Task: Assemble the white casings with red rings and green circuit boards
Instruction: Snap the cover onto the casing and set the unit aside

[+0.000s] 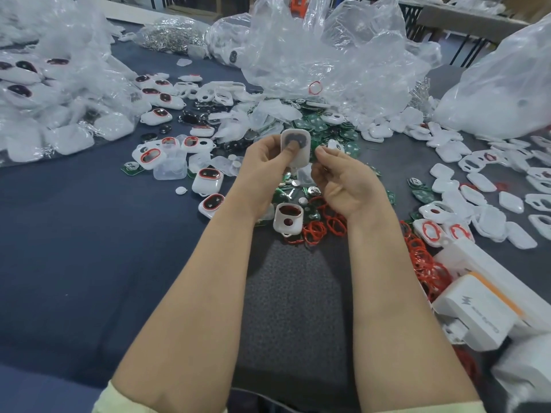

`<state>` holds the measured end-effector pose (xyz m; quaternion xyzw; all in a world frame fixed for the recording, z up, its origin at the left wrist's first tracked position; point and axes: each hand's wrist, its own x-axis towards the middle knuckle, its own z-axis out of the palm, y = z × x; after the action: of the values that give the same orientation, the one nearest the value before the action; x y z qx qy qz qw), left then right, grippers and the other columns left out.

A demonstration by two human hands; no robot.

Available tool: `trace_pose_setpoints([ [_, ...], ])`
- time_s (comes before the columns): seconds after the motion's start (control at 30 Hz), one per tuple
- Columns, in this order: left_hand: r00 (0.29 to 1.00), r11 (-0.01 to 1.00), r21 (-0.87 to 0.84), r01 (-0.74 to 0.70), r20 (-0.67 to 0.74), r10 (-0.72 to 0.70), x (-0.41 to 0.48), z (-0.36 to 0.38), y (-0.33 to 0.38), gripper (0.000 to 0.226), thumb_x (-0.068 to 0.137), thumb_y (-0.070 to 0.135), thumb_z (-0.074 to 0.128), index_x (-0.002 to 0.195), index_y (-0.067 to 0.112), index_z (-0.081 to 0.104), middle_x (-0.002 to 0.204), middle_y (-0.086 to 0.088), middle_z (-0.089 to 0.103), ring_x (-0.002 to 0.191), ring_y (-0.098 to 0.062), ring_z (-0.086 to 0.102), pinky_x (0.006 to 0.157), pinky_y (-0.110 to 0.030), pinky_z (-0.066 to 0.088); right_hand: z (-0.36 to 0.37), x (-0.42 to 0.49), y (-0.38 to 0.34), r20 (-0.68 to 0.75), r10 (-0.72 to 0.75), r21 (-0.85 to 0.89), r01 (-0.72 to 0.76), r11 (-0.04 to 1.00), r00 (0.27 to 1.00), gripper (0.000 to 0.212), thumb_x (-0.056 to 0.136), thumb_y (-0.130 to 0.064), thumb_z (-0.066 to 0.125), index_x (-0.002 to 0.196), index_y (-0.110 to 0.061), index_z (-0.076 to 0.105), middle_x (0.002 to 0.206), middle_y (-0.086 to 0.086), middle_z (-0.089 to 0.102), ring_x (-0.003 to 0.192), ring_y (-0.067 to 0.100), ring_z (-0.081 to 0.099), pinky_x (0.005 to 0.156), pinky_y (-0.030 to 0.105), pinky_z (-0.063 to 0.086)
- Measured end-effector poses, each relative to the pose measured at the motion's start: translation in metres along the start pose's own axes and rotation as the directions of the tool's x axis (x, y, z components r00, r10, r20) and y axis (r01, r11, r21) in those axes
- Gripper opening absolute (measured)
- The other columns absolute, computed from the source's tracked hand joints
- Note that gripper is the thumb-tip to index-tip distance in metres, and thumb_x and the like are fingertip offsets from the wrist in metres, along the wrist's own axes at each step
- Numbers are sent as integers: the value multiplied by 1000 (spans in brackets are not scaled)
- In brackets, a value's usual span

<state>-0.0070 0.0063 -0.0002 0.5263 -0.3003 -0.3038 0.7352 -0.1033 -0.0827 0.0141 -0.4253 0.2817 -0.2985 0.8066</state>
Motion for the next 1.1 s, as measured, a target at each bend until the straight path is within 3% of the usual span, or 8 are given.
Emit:
trace_pose_setpoints([
  [0.23, 999, 993, -111, 31, -3, -32, 1, -4, 1, 11, 95, 9, 55, 91, 12, 65, 81, 5, 68, 80, -8, 61, 84, -26, 50, 3, -2, 4, 36, 29, 56, -31, 998, 999, 18, 91, -1, 56, 75, -8, 60, 56, 0, 62, 49, 7, 59, 54, 16, 53],
  [0.37, 996, 994, -86, 64, -61, -70, -1, -1, 1, 8, 96, 11, 55, 95, 11, 63, 89, -3, 64, 86, -14, 59, 93, -34, 48, 9, 1, 11, -49, -121, -127, 114, 985, 991, 10, 92, -3, 58, 84, -7, 64, 65, 2, 61, 55, 8, 56, 56, 17, 51],
  [0.43, 993, 995, -59, 74, -90, -80, -1, 0, 2, 9, 96, 11, 55, 94, 12, 63, 88, -3, 64, 88, -16, 57, 96, -37, 47, 8, 3, 15, -133, -278, -382, 210, 900, 951, 10, 93, -5, 57, 95, -7, 66, 76, 4, 63, 66, 9, 56, 63, 20, 51],
  [0.53, 988, 994, -56, 89, -120, -95, -1, 1, 3, 9, 96, 11, 55, 93, 12, 63, 89, -2, 65, 91, -16, 58, 99, -39, 48, 4, 5, 18, -206, -511, -728, 218, 650, 835, 23, 95, -10, 53, 115, -7, 64, 106, 10, 68, 94, 16, 62, 88, 29, 51],
  [0.7, 987, 998, 22, 59, -151, -55, 1, 1, 1, 7, 95, 12, 57, 91, 14, 63, 86, -2, 64, 88, -17, 57, 92, -38, 49, 10, 0, 19, -35, -647, -866, 300, 400, 762, 27, 93, -23, 59, 116, -12, 66, 120, 7, 60, 114, 14, 53, 96, 23, 39],
  [0.9, 992, 990, 139, 19, -128, -1, 1, 0, -3, 12, 94, 12, 59, 86, 21, 61, 76, 2, 65, 69, -7, 57, 69, -23, 47, 14, 0, 19, 44, -472, -806, 310, 504, 881, 22, 93, -16, 58, 110, -5, 68, 101, 8, 70, 96, 19, 65, 90, 38, 52],
  [1.03, 979, 992, 117, 40, -201, -16, 4, -1, -4, 8, 94, 13, 60, 88, 18, 59, 82, -3, 66, 79, -16, 61, 84, -40, 54, 13, 1, 21, -36, -507, -793, 284, 539, 861, 8, 93, -14, 57, 96, -12, 65, 96, 9, 68, 92, 23, 65, 86, 41, 53],
  [1.1, 968, 993, 100, 58, -251, -31, 5, -2, -3, 6, 94, 14, 59, 89, 17, 58, 86, -4, 66, 83, -19, 62, 87, -43, 54, 11, 2, 20, -125, -496, -719, 266, 642, 859, 12, 94, -12, 54, 86, -21, 57, 91, 7, 66, 83, 23, 66, 75, 37, 56],
])
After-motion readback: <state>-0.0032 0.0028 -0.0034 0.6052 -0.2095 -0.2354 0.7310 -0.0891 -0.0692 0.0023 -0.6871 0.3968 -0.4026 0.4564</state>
